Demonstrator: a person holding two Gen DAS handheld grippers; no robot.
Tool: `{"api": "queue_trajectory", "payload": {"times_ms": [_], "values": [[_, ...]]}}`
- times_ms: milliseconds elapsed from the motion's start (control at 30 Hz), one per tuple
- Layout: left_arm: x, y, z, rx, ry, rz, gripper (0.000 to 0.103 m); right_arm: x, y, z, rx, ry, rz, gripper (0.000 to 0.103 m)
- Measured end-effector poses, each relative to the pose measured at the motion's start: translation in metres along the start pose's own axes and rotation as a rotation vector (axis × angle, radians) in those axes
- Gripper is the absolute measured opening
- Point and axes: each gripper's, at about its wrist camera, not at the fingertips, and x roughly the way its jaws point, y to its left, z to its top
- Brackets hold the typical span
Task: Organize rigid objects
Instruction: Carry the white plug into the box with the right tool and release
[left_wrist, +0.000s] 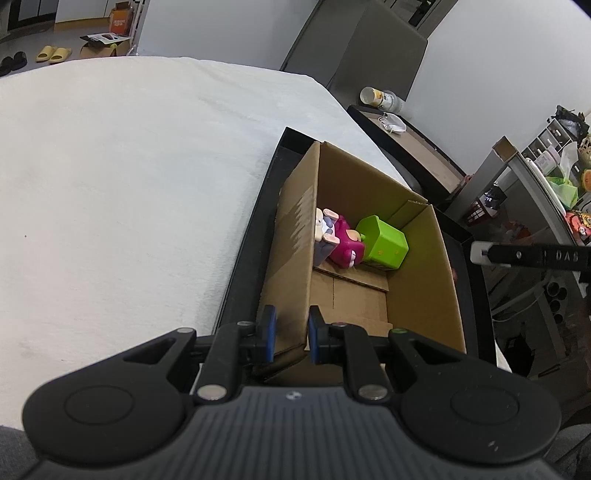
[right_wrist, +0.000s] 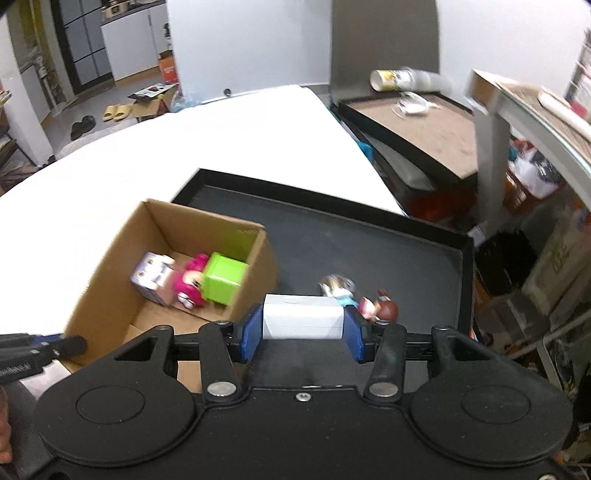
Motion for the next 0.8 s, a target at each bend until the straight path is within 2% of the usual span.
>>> {"api": "queue_trajectory", "payload": {"times_ms": [133, 400, 800], "values": [[0.0, 0.003, 0.0, -0.008, -0.002, -0.011, 0.017, 0.002, 0.015, 0.01, -0.014, 0.007, 0.03, 0.046], [0.0, 0.007, 0.0, -0.027, 0.0, -0.032, 0.017, 0.008, 0.044, 0.021, -0.061, 0.021, 0.024, 0.046], [-0.001, 0.01, 0.0, -0.027, 0.001, -0.05, 0.017, 0.025, 0.082, 0.019, -0.09, 0.062, 0.051, 0.046]]}}
